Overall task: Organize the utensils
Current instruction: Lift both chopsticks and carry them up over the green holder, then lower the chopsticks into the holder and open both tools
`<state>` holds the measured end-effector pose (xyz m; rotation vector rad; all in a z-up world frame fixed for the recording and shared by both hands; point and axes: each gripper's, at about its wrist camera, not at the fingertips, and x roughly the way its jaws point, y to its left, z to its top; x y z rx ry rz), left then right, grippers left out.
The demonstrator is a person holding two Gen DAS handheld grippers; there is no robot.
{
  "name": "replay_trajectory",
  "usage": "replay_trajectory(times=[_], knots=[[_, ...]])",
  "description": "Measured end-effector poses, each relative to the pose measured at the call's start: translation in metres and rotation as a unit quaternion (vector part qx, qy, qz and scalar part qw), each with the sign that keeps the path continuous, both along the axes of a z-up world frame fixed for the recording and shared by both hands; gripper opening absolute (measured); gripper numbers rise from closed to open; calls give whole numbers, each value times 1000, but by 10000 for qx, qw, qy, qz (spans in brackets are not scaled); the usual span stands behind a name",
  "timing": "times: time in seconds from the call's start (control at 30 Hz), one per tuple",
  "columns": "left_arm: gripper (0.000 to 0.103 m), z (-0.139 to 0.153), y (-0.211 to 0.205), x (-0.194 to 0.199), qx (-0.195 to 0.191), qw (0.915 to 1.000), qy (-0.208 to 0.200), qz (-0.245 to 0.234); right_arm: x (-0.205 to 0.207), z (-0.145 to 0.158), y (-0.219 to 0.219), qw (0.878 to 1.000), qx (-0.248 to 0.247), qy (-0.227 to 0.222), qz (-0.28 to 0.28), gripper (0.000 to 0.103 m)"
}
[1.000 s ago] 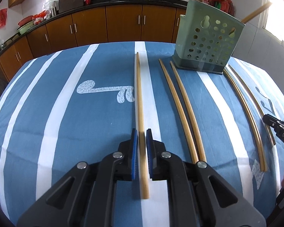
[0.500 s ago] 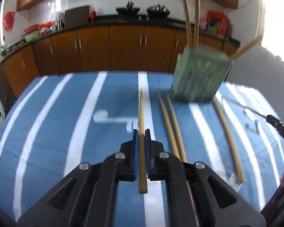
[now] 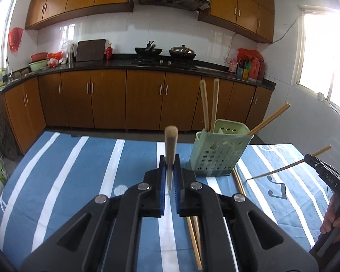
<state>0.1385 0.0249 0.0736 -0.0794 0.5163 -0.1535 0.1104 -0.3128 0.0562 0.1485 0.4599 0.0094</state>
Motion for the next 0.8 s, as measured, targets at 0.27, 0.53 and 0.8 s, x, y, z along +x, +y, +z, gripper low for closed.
replay_trajectory(times=[0.27, 0.53, 0.8], knots=[[8, 38, -6, -2, -240, 9987, -203, -402, -1, 51, 4, 9980, 280, -435, 349, 7], [8, 91, -31, -1, -498, 9934, -725, -737, -2, 105, 11, 9884, 650, -1289, 475, 7], [8, 119, -56, 30, -379, 9912, -1126, -575, 33, 114, 29, 9830, 544, -1723, 340, 7]])
